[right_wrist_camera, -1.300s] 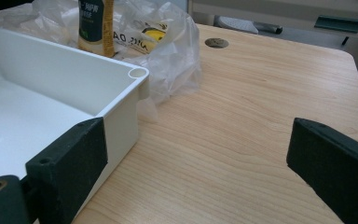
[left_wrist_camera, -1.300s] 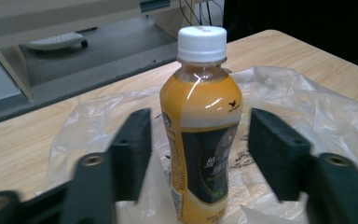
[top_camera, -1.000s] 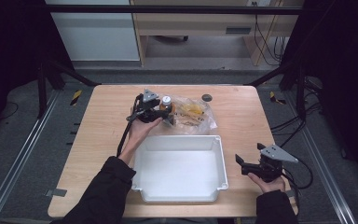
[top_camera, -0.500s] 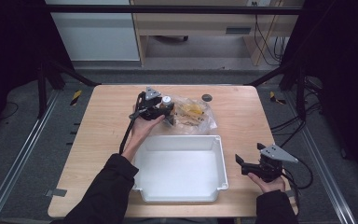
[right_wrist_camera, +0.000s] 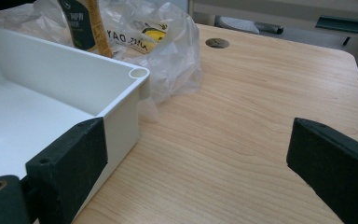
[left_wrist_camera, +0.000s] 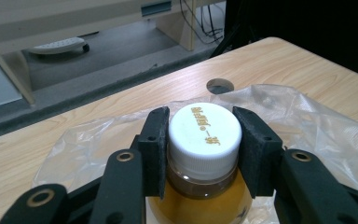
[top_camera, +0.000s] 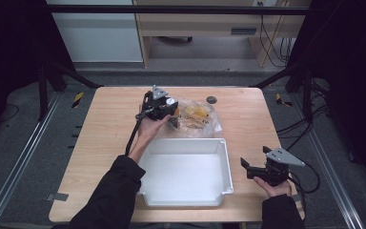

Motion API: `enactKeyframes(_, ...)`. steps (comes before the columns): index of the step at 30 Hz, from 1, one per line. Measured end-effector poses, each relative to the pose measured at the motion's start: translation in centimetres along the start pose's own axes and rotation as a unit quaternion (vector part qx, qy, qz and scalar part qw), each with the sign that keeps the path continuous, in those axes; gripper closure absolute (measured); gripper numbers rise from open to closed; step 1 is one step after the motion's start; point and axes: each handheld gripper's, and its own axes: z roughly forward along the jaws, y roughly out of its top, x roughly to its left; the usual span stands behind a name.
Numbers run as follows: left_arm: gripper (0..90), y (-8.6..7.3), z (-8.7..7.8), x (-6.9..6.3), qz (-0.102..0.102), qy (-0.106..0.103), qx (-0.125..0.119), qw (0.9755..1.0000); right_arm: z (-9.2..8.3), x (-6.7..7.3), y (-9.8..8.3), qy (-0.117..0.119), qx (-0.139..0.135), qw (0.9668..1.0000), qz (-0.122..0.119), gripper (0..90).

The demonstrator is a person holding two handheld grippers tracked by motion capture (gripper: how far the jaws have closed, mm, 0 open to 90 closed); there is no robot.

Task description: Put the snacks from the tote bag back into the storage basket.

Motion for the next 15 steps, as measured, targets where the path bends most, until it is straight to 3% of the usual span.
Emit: enactKeyframes(15,58.5,0.27,-0.22,-0.06,-0.015,0.013,0.008,0.9998,0.01,-0.01,-0.01,0.000,0.000,1.0000,-0.001,5.5)
